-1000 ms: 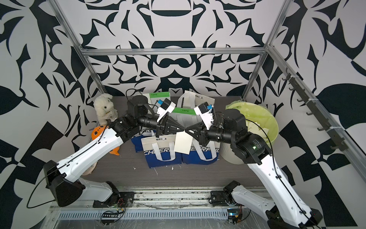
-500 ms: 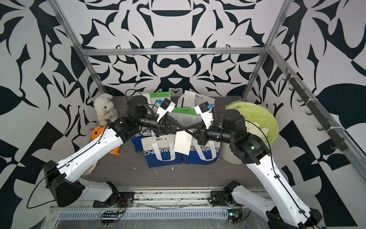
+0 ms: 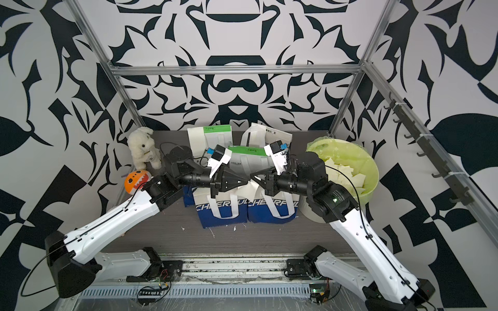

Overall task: Shred takeout receipts and throw away
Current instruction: Shred the takeout receipt, then place the takeout receipt in the trash bin.

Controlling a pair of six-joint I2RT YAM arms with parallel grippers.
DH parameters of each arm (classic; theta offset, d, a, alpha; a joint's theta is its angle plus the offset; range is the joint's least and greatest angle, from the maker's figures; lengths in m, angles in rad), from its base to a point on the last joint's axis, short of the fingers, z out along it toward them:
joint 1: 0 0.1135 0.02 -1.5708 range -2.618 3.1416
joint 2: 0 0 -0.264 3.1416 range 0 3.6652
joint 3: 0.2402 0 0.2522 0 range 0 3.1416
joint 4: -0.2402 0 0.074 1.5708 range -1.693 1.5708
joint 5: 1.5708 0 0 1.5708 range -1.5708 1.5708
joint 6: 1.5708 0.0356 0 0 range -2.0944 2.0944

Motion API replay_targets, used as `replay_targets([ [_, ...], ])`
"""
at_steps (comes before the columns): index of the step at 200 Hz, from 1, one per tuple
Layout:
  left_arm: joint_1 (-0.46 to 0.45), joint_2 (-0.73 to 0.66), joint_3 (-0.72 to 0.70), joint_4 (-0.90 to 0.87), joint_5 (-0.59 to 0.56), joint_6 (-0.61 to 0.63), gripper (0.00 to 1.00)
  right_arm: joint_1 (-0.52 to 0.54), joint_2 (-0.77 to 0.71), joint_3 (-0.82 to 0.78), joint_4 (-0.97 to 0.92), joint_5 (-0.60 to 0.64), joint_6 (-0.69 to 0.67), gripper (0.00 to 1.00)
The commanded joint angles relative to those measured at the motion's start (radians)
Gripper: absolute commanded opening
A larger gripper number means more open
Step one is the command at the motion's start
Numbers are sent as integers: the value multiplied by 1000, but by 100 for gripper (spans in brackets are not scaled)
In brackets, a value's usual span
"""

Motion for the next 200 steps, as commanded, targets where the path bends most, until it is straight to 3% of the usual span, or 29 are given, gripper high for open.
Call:
replay_targets([
  [1,-6,-57,-16,98,-19,-23,0,-2,9,0,49,35,10,0],
  [77,-6,-206,-70,51,-95,1,0,-2,42,17,-23,150,-60,0],
  [156,-6,-428,-79,-200,-235,141,0,-24,88,65,-137,296,-187,0],
  [200,-6,-500,-77,-308,-300,183,0,-47,138,188,-247,404,-275,0],
])
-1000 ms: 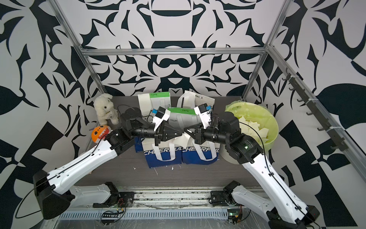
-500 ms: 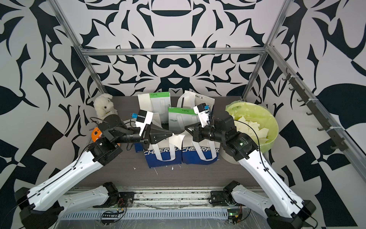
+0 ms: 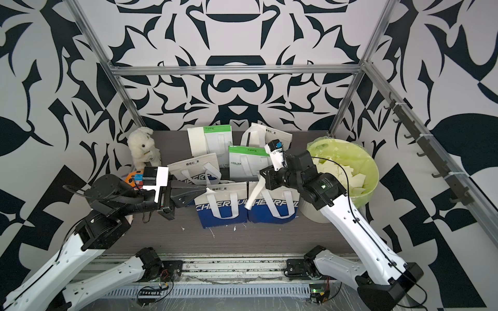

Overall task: Shred takeout receipts and throw away
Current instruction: Place the takeout receipt in the trash bin.

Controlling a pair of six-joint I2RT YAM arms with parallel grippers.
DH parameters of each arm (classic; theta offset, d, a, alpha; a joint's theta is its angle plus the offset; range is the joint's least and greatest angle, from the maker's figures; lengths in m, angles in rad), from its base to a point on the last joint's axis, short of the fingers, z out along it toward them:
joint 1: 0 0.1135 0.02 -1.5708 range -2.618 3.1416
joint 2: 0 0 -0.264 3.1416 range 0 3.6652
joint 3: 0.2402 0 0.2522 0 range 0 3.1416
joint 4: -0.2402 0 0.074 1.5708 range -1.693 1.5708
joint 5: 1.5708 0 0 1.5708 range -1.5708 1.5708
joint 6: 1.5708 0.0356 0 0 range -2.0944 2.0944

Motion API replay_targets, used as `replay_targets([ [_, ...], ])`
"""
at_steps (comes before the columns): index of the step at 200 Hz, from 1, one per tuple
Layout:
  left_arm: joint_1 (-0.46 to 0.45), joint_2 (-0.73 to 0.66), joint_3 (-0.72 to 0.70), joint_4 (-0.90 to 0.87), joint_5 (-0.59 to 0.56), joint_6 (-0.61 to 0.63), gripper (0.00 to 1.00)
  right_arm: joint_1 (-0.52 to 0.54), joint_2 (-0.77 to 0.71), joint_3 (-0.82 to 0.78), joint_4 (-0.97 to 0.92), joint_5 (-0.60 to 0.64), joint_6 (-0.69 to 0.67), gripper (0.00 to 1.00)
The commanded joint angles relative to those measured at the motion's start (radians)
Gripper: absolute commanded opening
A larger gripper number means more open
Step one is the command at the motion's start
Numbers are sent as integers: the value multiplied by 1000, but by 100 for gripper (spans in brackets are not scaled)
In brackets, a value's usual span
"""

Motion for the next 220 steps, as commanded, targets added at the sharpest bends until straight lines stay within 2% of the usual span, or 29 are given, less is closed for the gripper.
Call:
replay_targets([
  [1,-1,-32,0,-98,-63,48,0,-15,14,106,-58,97,-77,0],
  [32,-1,-17,12,-161,-108,64,0,-30,25,246,-135,219,-117,0],
  [48,-1,13,24,-182,-113,64,0,-34,25,321,-175,330,-131,0],
  [54,-1,26,27,-185,-114,66,0,-35,22,345,-188,386,-138,0],
  [70,-1,62,34,-185,-123,62,0,-39,13,392,-222,656,-143,0],
  [85,-2,98,48,-188,-122,52,0,-59,4,426,-251,853,-156,0],
  [106,-1,139,61,-189,-111,40,0,-109,-15,441,-231,1033,-222,0],
  [123,-1,158,64,-189,-109,38,0,-171,-20,440,-197,1074,-282,0],
  [140,-1,168,65,-185,-108,35,0,-245,-12,414,-174,1059,-324,0],
  [160,-1,177,63,-178,-109,29,0,-336,-19,336,-152,973,-308,0],
  [180,-2,189,64,-175,-108,19,0,-414,-38,235,-146,819,-241,0],
  [188,-3,195,65,-177,-107,15,0,-431,-43,210,-156,759,-217,11],
  [190,-3,196,64,-177,-108,14,0,-439,-44,201,-162,729,-209,18],
  [191,-2,196,64,-178,-108,14,0,-439,-44,201,-162,729,-209,18],
  [193,-2,198,65,-178,-108,14,0,-442,-44,196,-164,711,-205,24],
  [194,-3,198,65,-179,-107,14,0,-445,-44,192,-169,692,-198,32],
  [195,-3,199,64,-179,-107,14,0,-445,-44,192,-169,692,-198,32],
  [202,-2,202,66,-184,-105,14,0,-453,-44,183,-188,642,-167,58],
  [220,-2,208,66,-187,-109,14,0,-460,-34,180,-227,557,-123,80],
])
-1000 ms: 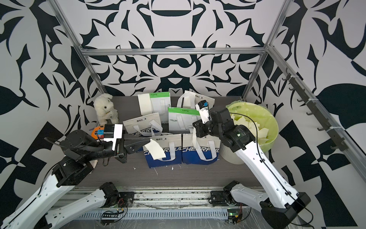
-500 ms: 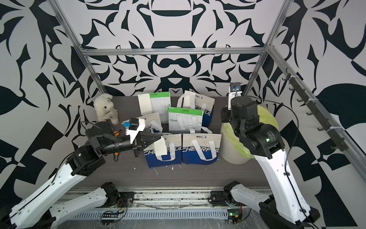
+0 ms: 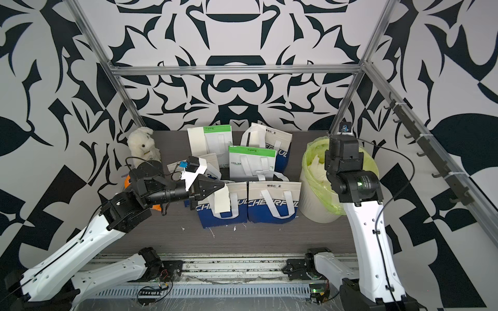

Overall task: Shred takeout receipts and throw away
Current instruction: Place the takeout receipt in the trash bin.

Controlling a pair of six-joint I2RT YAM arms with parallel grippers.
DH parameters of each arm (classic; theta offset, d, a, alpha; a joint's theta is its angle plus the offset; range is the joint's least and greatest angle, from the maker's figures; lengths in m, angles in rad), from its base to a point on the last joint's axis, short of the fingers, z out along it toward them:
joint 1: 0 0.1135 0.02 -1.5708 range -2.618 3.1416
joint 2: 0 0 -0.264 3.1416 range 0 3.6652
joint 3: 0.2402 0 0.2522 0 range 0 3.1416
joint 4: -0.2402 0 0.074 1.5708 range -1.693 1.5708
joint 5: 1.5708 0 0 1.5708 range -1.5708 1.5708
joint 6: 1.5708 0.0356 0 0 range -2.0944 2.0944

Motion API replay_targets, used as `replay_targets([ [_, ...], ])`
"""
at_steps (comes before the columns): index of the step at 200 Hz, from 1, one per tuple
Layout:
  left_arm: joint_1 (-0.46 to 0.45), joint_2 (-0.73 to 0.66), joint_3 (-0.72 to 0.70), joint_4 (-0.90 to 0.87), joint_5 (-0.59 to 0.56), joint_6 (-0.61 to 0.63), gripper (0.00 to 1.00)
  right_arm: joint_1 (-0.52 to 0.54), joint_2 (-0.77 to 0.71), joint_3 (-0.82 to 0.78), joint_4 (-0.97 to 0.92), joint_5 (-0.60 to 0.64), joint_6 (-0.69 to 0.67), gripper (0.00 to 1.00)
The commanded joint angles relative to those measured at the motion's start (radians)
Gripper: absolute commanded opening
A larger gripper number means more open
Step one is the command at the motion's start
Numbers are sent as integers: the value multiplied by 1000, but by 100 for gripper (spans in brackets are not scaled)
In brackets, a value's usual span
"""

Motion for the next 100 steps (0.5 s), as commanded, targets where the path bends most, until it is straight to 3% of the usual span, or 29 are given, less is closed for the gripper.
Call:
replay_targets([
  [1,-3,7,27,1,3,-9,0,-9,-9,4,-19,-183,94,81],
  [15,-3,13,33,1,-12,-6,0,-14,-1,20,-36,-236,102,90],
  [21,-2,17,35,3,-17,-5,0,-14,4,30,-42,-266,102,100],
  [54,-3,42,21,95,-116,-66,0,-15,11,79,-47,-500,95,100],
  [78,-2,64,-4,226,-178,-179,0,-13,-47,35,59,-861,96,93],
  [100,-3,82,-32,357,-190,-268,0,-14,-127,-89,264,-1275,180,91],
])
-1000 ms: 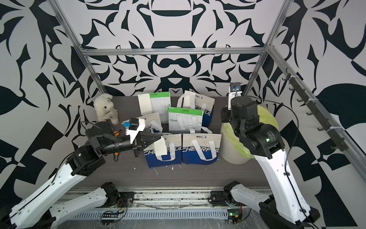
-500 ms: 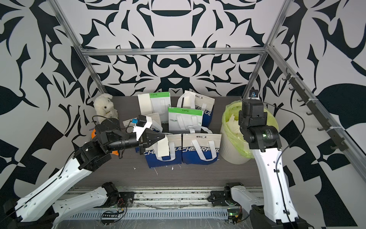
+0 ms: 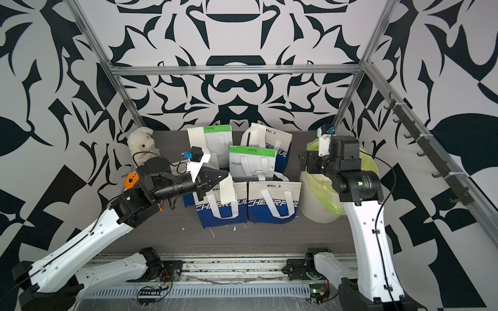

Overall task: Shred takeout receipts and throw away
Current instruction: Place the takeout receipt in the trash bin, then shred the takeout receipt.

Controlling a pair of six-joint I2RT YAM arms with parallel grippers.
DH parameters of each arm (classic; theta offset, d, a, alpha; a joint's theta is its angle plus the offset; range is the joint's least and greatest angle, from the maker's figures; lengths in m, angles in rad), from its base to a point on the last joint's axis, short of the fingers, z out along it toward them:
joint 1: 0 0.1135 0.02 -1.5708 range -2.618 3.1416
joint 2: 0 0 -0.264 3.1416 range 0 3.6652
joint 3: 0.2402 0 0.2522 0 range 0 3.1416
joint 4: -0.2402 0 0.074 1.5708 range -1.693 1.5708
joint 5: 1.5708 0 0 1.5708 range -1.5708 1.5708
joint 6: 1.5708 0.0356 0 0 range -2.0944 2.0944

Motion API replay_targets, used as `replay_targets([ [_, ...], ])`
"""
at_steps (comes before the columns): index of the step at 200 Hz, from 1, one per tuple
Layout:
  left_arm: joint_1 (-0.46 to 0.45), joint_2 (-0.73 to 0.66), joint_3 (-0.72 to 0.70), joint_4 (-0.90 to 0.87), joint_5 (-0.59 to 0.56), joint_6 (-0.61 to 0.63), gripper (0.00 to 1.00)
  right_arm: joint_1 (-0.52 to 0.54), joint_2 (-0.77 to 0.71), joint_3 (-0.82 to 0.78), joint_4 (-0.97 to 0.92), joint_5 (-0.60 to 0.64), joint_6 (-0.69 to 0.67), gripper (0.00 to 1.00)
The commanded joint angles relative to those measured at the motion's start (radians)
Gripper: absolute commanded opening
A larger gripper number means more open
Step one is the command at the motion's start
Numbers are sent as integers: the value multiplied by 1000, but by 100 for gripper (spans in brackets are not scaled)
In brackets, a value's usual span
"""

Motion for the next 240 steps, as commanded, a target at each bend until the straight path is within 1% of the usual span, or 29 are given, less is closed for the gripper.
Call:
replay_targets([
  [1,-3,13,-29,196,-51,-132,0,-1,-86,-85,235,-533,83,90],
  [5,-3,14,-32,216,-53,-142,0,0,-95,-107,275,-591,107,89],
  [12,-3,15,-46,255,-55,-159,0,1,-107,-141,339,-656,151,87],
  [21,-3,14,-65,310,-53,-180,0,7,-117,-177,407,-709,196,85],
  [31,-3,13,-83,359,-51,-203,0,24,-121,-204,442,-737,207,83],
  [47,-3,12,-98,424,-36,-243,0,87,-129,-245,487,-727,205,82],
  [71,-3,14,-112,503,-24,-295,0,215,-129,-327,588,-624,224,81],
  [86,-3,18,-118,537,-18,-314,0,276,-112,-369,658,-589,251,80],
  [100,-3,18,-125,564,-16,-330,0,316,-94,-397,722,-571,272,80],
  [119,-3,14,-130,586,-17,-340,0,356,-75,-408,760,-561,282,78],
  [128,-3,12,-136,600,-17,-345,0,368,-72,-411,778,-561,292,76],
  [156,-3,9,-161,631,-28,-343,0,374,-69,-423,869,-630,374,61],
  [175,-3,13,-177,645,-39,-343,0,378,-71,-435,907,-664,415,53],
  [193,-3,19,-190,676,-45,-349,0,392,-74,-441,908,-673,422,51],
  [240,-3,28,-192,717,-50,-355,0,421,-68,-463,885,-649,401,52],
])
